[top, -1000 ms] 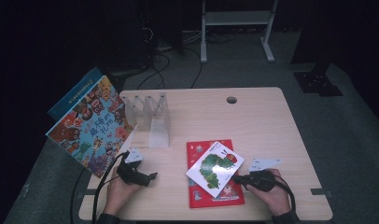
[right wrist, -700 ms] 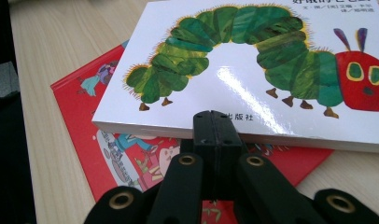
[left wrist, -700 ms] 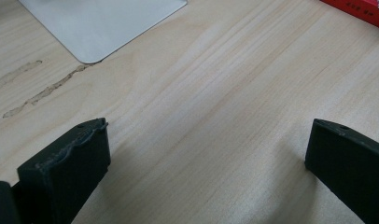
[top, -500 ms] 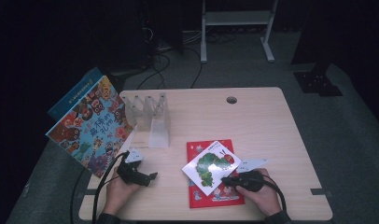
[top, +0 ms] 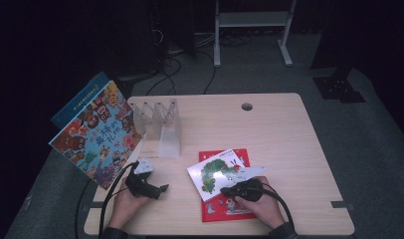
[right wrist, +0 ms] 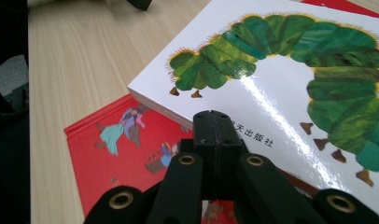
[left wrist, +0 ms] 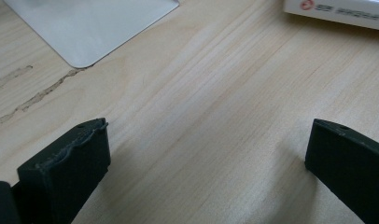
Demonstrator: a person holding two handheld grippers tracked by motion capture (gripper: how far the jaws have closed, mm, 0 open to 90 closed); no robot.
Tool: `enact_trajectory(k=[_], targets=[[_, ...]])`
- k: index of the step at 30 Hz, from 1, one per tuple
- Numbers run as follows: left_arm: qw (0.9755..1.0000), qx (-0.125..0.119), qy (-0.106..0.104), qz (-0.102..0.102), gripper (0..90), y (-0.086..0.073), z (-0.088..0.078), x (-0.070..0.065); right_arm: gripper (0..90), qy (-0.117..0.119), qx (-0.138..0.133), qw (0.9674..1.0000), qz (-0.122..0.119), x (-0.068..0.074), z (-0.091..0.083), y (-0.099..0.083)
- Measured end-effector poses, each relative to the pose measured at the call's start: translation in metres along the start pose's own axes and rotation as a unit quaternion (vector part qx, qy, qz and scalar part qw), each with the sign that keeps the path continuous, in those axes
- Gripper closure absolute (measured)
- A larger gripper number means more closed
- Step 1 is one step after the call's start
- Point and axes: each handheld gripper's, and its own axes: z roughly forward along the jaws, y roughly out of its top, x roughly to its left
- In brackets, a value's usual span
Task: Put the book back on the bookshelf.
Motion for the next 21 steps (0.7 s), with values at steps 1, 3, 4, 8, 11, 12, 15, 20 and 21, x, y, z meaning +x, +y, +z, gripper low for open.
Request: enact_trajectory(k=[1,3,4,8,11,12,15,20,21], targets=[[1.0,0.0,0.0,0.0,0.0,0.0,0.0,0.0,89.3,0.001,0.001,1.0,0.0,0.0,0.001,0.001],[1.0,-0.001,-0.002,0.001,0.0,0.0,0.0,-0.001,89.3,0.004,0.001,1.0,0.0,0.0,0.005,0.003],[1.0,-0.002,-0.004,0.003,0.0,0.0,0.0,-0.001,89.2,0.004,0.001,1.0,0.0,0.0,0.006,0.004],[0.9999,0.004,-0.011,0.007,0.0,0.003,0.001,-0.003,81.3,-0.005,-0.012,0.9999,0.0,-0.003,0.001,0.008],[0.9996,-0.001,-0.027,-0.002,0.0,0.009,0.0,-0.003,69.8,-0.042,-0.024,0.9987,0.013,-0.012,-0.01,0.01],[0.9994,-0.004,-0.033,-0.005,0.0,0.012,-0.001,-0.003,65.6,-0.055,-0.026,0.9979,0.022,-0.016,-0.013,0.01],[0.9987,-0.01,-0.049,-0.006,0.0,0.023,-0.003,-0.004,56.4,-0.09,-0.036,0.9944,0.041,-0.03,-0.021,0.008],[0.9975,-0.011,-0.07,0.004,0.0,0.046,0.001,-0.006,44.8,-0.129,-0.03,0.9886,0.071,-0.05,-0.027,0.003],[0.9972,-0.009,-0.073,0.009,0.0,0.049,0.003,-0.006,42.7,-0.136,-0.033,0.9873,0.075,-0.054,-0.028,0.003]])
